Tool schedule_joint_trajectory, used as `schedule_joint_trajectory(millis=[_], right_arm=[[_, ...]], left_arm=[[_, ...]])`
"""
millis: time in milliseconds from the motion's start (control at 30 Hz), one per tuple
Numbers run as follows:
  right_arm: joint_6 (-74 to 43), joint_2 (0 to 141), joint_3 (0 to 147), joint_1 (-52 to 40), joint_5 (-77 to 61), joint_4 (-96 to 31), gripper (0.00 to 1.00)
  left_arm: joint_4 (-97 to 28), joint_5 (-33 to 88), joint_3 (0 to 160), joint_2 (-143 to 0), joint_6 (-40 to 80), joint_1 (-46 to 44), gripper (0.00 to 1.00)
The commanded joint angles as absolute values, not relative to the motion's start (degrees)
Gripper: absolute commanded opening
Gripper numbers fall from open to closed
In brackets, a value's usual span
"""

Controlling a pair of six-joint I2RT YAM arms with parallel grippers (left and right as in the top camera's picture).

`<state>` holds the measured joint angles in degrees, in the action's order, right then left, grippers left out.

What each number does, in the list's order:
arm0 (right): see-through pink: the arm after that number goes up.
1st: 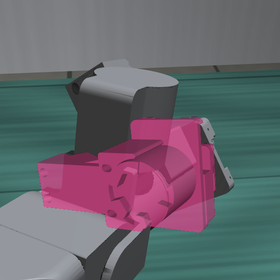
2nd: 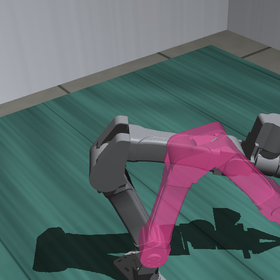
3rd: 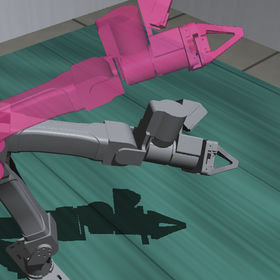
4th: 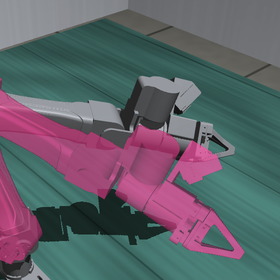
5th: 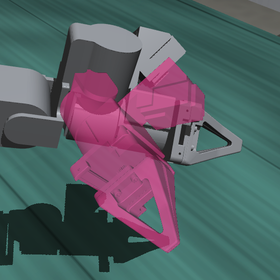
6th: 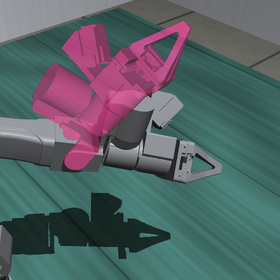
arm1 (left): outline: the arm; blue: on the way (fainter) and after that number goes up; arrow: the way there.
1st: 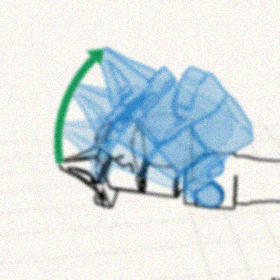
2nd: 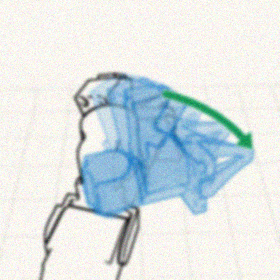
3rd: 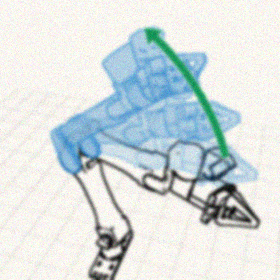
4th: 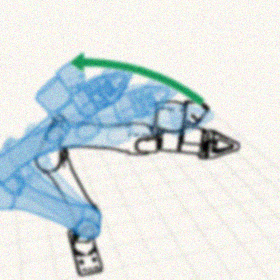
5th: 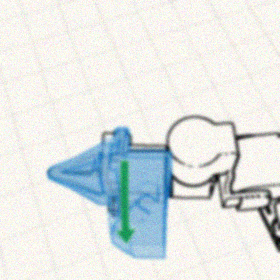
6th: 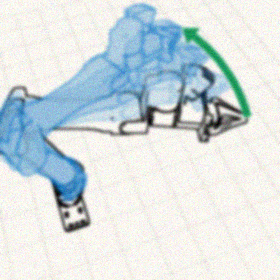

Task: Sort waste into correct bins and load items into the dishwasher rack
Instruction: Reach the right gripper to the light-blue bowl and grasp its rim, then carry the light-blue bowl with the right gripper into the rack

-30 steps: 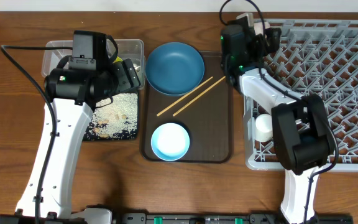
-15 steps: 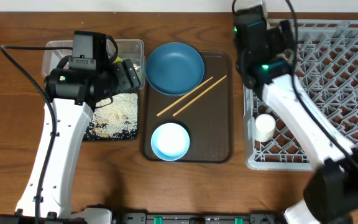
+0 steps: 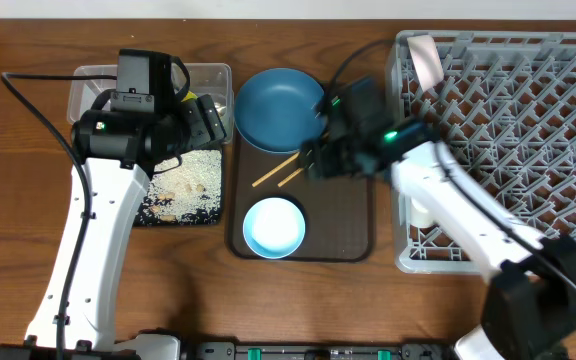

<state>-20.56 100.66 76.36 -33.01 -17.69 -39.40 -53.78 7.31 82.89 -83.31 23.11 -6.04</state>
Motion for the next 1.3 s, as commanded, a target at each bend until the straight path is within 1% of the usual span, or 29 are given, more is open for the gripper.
schedule_joint_trajectory(millis=[0,133,200,300,400,467,533,567,633,667,867,1033,1133,1200,1267], right_arm=[[-25.63,104.36,75.05,-37.52,-21.76,-39.18,0.77],[-30.24,109.12,75.05,-40.62,-19.44,-40.62,0.75],[-30.26,110.87,75.05,-40.91,-18.79,-41.50,0.70],[-30.44,111.70,75.05,-40.75,-18.52,-41.74,0.66],[-31.31,111.66,75.05,-40.56,-17.08,-41.93,0.58],[-32.16,111.66,75.05,-40.56,-16.34,-42.30,0.47],[-32.42,111.66,75.05,-40.53,-15.66,-42.72,0.34],[-32.64,111.66,75.05,-40.53,-15.42,-42.94,0.24],[-32.77,111.66,75.05,-40.53,-15.40,-43.11,0.10],[-32.77,111.66,75.05,-40.53,-15.38,-43.11,0.02],[-32.75,111.22,75.29,-39.92,-14.83,-43.97,0.01],[-32.03,106.50,78.76,-36.18,-8.99,-50.35,0.01],[-30.74,101.51,81.95,-32.84,-3.40,-53.98,0.01],[-30.59,97.43,84.47,-29.93,3.55,-56.05,0.01],[-30.59,93.21,86.37,-26.83,13.85,-56.16,0.01]], left_arm=[[-53.95,6.81,82.72,-83.50,22.76,-5.80,0.88],[-53.95,6.81,82.72,-83.50,22.76,-5.80,0.88],[-53.95,6.81,82.74,-83.50,22.76,-5.80,0.89],[-53.95,6.81,82.72,-83.50,22.76,-5.80,0.88],[-53.95,6.81,82.74,-83.50,22.76,-5.80,0.88],[-53.95,6.81,82.72,-83.50,22.76,-5.80,0.88],[-53.95,6.81,82.72,-83.50,22.76,-5.80,0.88],[-53.95,6.81,82.72,-83.50,22.76,-5.80,0.88],[-53.95,6.81,82.72,-83.50,22.76,-5.80,0.88],[-53.95,6.81,82.72,-83.50,22.76,-5.80,0.88],[-53.95,6.81,82.72,-83.50,22.76,-5.80,0.89],[-53.95,6.81,82.72,-83.50,22.76,-5.80,0.88],[-53.95,6.81,82.72,-83.50,22.76,-5.80,0.88],[-53.95,6.81,82.74,-83.50,22.76,-5.80,0.88],[-53.95,6.81,82.74,-83.50,22.76,-5.80,0.88]])
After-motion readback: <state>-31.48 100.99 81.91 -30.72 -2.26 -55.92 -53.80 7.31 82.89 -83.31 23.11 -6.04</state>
